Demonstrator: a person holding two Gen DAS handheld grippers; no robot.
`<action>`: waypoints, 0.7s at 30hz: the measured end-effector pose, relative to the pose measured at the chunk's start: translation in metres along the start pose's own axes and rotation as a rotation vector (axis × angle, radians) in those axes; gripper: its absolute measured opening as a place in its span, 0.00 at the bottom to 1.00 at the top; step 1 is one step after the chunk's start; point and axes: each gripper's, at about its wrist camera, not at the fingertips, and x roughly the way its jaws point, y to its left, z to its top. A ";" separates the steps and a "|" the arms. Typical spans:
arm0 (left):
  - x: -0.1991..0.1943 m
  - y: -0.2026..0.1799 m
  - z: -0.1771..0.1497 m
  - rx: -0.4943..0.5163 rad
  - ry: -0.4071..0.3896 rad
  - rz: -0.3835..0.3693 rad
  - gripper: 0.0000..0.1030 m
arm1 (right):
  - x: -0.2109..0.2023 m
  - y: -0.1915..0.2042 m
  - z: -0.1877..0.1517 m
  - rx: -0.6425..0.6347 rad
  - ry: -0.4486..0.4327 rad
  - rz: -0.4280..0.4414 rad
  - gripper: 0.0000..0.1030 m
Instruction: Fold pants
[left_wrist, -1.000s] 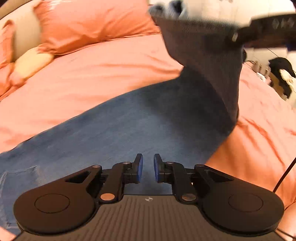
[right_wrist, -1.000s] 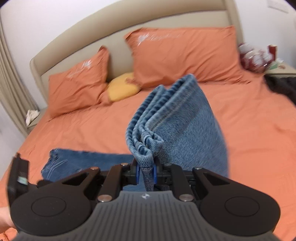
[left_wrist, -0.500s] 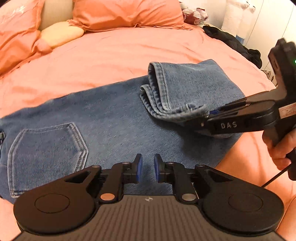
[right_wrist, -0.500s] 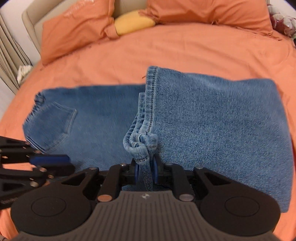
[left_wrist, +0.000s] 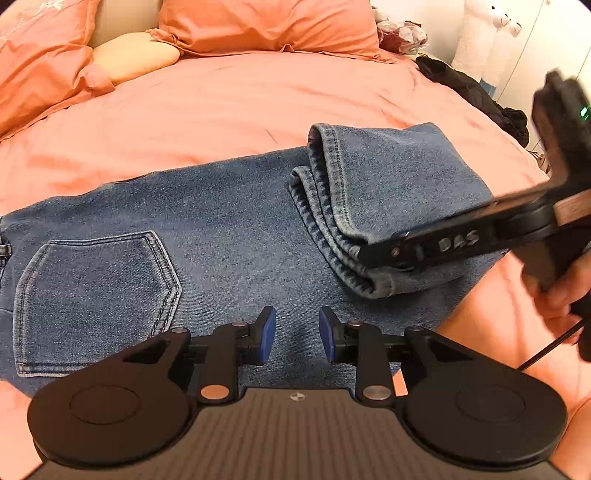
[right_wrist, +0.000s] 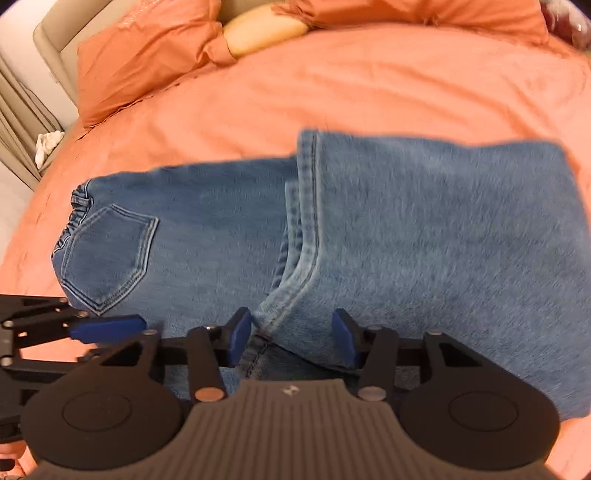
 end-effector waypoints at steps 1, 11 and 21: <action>-0.002 -0.001 0.001 0.001 -0.003 0.001 0.32 | 0.000 0.000 -0.001 -0.002 0.002 0.036 0.14; 0.008 -0.007 0.020 -0.081 -0.016 -0.074 0.32 | -0.026 0.014 -0.019 -0.119 0.019 0.097 0.09; 0.040 -0.025 0.040 -0.023 0.014 -0.015 0.32 | 0.007 -0.001 -0.037 -0.066 0.032 0.136 0.11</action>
